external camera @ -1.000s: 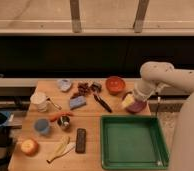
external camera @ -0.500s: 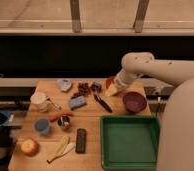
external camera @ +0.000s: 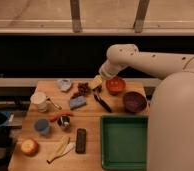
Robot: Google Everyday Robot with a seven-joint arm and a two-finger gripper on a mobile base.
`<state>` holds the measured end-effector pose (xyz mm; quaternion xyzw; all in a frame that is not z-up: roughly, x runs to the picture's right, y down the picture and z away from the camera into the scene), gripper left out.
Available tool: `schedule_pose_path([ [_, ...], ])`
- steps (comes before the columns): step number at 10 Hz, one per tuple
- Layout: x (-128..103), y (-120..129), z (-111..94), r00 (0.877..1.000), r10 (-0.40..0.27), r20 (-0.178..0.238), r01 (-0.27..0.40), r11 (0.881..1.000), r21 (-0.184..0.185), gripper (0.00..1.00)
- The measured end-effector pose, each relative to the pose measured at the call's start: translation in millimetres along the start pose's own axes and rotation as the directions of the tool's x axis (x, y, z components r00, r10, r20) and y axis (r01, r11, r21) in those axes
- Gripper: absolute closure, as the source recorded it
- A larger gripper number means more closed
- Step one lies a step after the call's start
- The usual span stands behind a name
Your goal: Place grapes in metal cup
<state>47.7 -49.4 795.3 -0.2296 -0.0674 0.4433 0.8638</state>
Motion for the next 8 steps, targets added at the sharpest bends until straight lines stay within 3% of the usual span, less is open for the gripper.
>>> schedule_pose_path([
  [5,0,-3,5,1.0,-0.007,0.004,0.007,1.0,-0.004,0.2],
  [8,-29,6,30,0.997,-0.069,0.019,0.069,0.998,-0.006,0.2],
])
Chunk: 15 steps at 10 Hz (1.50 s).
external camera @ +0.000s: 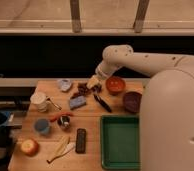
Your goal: Place grapes in metal cup
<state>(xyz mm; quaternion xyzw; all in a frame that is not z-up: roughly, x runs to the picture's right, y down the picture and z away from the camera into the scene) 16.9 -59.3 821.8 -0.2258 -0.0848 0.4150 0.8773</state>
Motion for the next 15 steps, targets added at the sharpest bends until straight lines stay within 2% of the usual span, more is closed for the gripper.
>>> schedule_pose_path([
  [2,-36,7,39,0.999,-0.042,0.002,0.042,0.999,-0.012,0.2],
  [5,-53,7,82,0.997,-0.067,-0.025,0.066,0.998,-0.018,0.2],
  [9,-52,6,82,0.998,-0.063,-0.028,0.063,0.998,-0.017,0.2],
  [11,-44,7,86,0.999,-0.037,-0.032,0.036,0.999,-0.033,0.2],
  [15,-23,19,129,0.999,0.037,-0.037,-0.04,0.996,-0.086,0.2],
])
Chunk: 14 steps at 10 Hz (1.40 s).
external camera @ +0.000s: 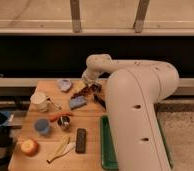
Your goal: Place grapes in metal cup
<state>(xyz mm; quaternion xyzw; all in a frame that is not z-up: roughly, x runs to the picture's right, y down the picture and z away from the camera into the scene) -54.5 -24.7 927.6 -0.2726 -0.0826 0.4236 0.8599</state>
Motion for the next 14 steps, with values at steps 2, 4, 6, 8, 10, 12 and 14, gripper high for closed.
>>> schedule_pose_path([
  [2,4,0,9,1.0,0.03,0.0,-0.03,0.999,-0.015,0.2],
  [4,5,-8,15,0.999,0.053,0.001,-0.053,0.998,-0.015,0.2],
  [6,4,-26,22,0.998,0.062,-0.005,-0.062,0.998,0.001,0.2],
  [8,4,-36,29,0.998,0.063,-0.011,-0.063,0.998,0.005,0.2],
  [10,0,-36,42,0.998,0.066,-0.005,-0.066,0.998,-0.018,0.2],
  [12,-3,-27,51,0.998,0.07,0.011,-0.069,0.996,-0.054,0.2],
  [14,-9,-9,60,0.998,0.06,0.021,-0.058,0.994,-0.092,0.25],
])
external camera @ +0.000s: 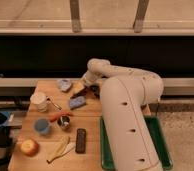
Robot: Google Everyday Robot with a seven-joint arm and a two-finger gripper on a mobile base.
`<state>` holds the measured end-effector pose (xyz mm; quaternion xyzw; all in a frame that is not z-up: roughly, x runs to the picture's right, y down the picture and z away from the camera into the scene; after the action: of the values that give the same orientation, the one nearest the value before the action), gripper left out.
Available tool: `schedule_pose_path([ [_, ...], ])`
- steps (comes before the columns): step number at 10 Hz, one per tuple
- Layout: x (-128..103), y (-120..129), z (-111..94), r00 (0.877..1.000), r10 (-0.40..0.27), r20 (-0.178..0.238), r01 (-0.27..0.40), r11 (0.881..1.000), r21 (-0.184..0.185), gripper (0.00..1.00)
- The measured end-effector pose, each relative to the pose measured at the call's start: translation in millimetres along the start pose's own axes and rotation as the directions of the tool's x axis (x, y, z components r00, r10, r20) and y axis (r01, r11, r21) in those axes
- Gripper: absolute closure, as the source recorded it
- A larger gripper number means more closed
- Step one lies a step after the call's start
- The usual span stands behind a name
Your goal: Place grapes in metal cup
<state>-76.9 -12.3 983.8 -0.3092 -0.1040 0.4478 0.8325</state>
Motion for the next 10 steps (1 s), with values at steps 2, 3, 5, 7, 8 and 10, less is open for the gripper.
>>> schedule_pose_path([
  [2,1.4,3.6,0.3,1.0,-0.011,0.006,0.011,1.0,-0.011,0.46],
  [3,0.9,5.7,0.9,1.0,-0.017,0.007,0.017,1.0,-0.015,0.54],
  [5,-1.0,10.4,1.5,0.999,-0.031,0.008,0.031,0.999,-0.021,0.74],
  [7,1.9,9.9,-0.1,0.999,-0.034,0.005,0.034,0.999,-0.021,0.94],
  [8,1.6,10.7,-0.5,0.999,-0.036,0.006,0.036,0.999,-0.023,0.99],
  [10,-0.1,11.7,-4.1,0.999,-0.039,0.017,0.039,0.999,-0.026,1.0],
])
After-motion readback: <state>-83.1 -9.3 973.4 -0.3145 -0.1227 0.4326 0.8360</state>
